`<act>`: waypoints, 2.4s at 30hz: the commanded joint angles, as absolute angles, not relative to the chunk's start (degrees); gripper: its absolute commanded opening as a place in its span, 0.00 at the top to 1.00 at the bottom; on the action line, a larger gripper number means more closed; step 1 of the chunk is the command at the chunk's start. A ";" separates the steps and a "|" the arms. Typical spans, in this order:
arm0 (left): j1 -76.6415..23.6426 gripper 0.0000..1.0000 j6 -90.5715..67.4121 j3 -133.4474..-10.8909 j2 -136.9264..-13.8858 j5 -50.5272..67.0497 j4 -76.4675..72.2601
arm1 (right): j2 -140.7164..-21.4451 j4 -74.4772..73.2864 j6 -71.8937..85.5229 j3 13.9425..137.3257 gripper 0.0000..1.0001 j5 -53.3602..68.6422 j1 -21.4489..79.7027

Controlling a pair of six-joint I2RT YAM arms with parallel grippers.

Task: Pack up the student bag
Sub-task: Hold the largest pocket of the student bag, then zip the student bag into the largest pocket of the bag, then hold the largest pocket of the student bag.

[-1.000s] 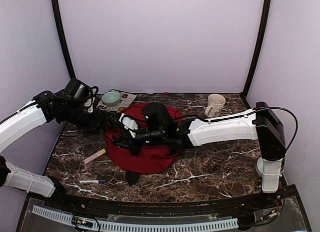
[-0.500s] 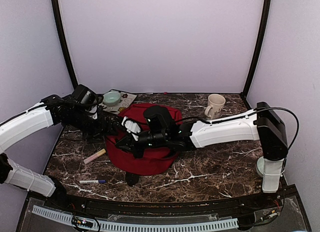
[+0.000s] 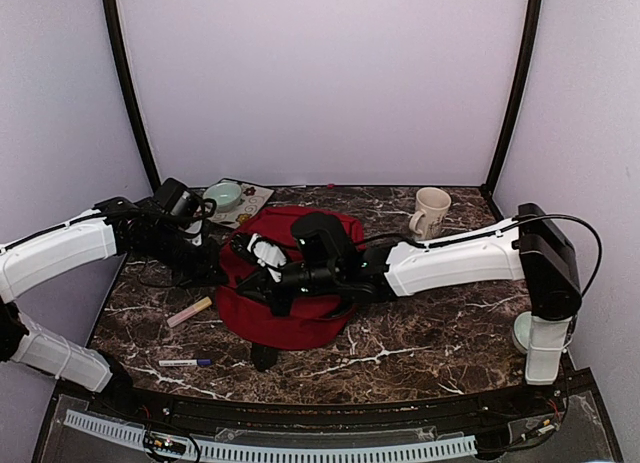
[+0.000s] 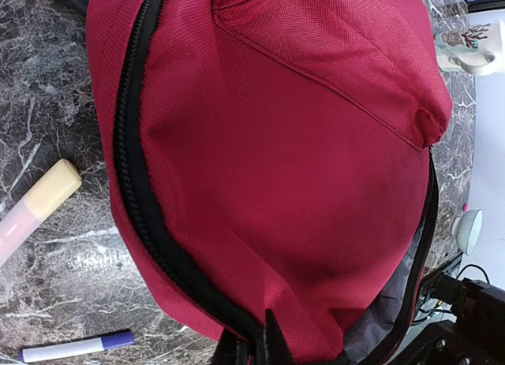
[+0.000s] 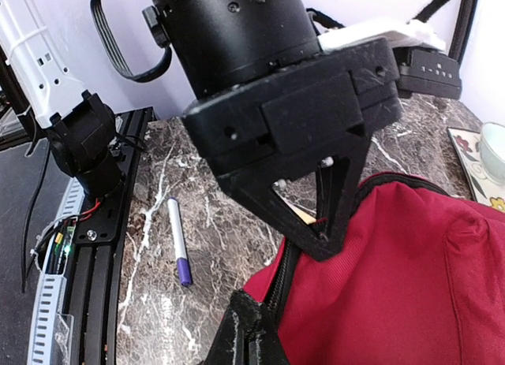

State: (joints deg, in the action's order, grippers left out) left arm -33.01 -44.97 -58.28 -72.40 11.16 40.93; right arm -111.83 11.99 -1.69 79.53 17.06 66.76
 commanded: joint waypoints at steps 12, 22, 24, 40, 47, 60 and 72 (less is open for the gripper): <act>-30.76 1.00 -40.17 -57.54 -69.74 7.15 44.03 | -95.84 12.65 -3.25 61.49 1.00 10.41 65.02; -30.74 1.00 -34.57 -61.45 -75.43 12.50 40.58 | -93.08 8.69 -4.48 62.24 1.00 8.96 64.93; -30.76 1.00 -32.93 -63.72 -77.42 13.86 40.69 | -91.86 6.86 -4.58 62.22 1.00 8.76 65.27; -34.92 1.00 -23.69 -84.74 -92.14 13.04 44.59 | -85.73 0.38 -2.87 63.99 1.00 2.15 73.92; -34.90 0.98 -25.30 -85.31 -91.16 7.78 48.92 | -89.57 3.47 -7.02 65.52 1.00 0.62 73.94; -34.89 0.18 -37.23 -78.76 -79.13 9.68 54.56 | -95.17 11.80 -7.42 67.76 1.00 6.93 69.97; -39.30 0.19 -51.55 -69.01 -73.79 15.64 48.77 | -95.63 10.78 -7.70 68.26 1.00 9.64 68.22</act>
State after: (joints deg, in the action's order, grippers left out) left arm -39.03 -45.80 -71.40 -76.07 13.45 50.57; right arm -95.81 6.87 -7.05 65.89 8.01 68.71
